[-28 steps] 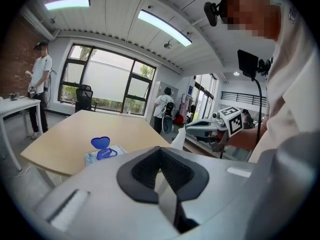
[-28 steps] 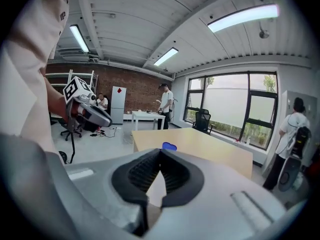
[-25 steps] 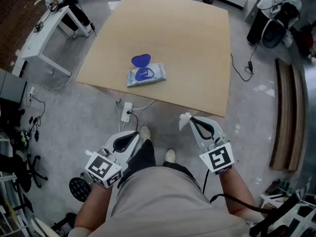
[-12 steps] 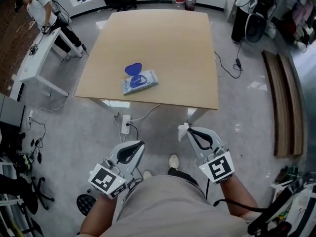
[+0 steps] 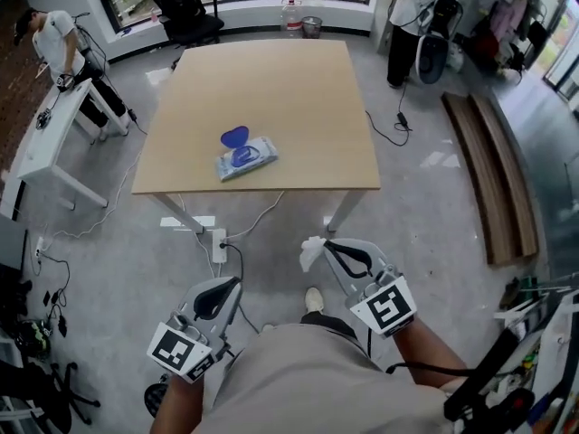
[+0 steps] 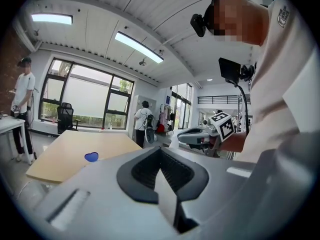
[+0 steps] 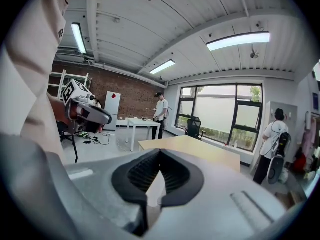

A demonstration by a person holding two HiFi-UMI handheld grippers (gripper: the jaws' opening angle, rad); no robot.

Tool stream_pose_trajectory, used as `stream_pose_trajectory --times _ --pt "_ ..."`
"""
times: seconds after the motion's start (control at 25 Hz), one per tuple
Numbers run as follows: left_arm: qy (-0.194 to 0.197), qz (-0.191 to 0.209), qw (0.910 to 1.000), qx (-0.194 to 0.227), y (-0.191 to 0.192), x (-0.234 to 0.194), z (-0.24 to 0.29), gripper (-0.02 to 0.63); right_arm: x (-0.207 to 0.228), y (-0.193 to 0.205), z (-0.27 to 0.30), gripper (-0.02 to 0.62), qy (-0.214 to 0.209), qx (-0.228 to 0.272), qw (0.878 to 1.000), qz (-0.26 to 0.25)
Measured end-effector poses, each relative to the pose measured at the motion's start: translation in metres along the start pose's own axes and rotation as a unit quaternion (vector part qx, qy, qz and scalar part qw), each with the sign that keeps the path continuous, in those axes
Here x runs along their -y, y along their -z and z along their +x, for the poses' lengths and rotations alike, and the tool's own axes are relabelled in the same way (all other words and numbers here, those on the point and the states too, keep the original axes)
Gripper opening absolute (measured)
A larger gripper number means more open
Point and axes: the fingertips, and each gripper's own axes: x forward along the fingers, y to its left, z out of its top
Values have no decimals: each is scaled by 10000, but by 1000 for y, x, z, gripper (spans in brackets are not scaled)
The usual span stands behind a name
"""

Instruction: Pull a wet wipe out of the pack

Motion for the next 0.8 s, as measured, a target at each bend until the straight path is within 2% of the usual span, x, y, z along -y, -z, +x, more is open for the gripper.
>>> stream_pose_trajectory --times 0.2,0.44,0.8 --pt "227 32 9997 27 2 14 -41 2 -42 -18 -15 2 119 37 9999 -86" --pt "552 138 9983 95 7 40 -65 2 -84 -32 -39 2 213 183 9996 -91" --pt "503 125 9983 266 15 41 -94 2 -122 -41 -54 2 230 163 9994 -183"
